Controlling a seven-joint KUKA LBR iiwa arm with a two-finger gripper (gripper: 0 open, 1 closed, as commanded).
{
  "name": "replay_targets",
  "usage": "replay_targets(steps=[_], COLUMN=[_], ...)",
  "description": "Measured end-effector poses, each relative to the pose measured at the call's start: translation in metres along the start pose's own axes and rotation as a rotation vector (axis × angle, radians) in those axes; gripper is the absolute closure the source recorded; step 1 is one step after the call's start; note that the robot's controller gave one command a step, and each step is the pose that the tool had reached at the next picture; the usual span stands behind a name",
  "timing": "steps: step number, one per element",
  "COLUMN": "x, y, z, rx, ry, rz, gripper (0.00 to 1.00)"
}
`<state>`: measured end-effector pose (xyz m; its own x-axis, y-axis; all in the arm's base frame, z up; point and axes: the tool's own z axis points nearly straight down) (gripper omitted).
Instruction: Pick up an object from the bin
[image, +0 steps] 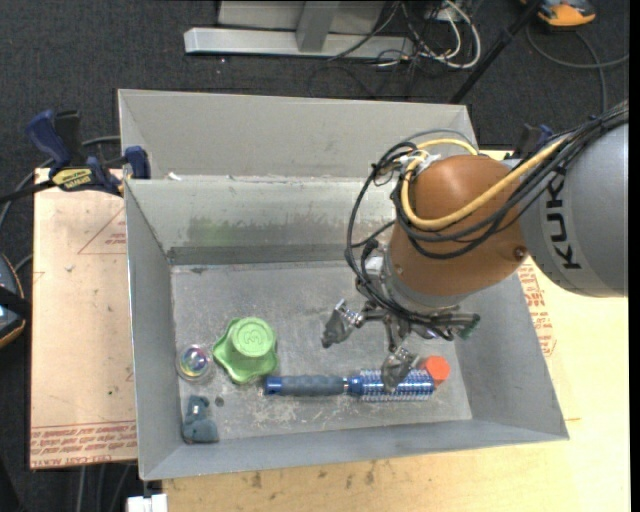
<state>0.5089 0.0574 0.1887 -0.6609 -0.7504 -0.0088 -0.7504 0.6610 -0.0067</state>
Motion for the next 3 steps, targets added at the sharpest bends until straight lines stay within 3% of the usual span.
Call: replay_targets(steps=[1,2,3], x=[0.024,0.026,0.039], y=[-0.002,-0.007,-0.019], z=[0.108,0.108,0.108], rx=[-0.006,-0.006,-0.005], ry=[0.006,0.005,0.004], rz=[0.269,0.253,0.246], gripper=[0.0,0.0,0.0])
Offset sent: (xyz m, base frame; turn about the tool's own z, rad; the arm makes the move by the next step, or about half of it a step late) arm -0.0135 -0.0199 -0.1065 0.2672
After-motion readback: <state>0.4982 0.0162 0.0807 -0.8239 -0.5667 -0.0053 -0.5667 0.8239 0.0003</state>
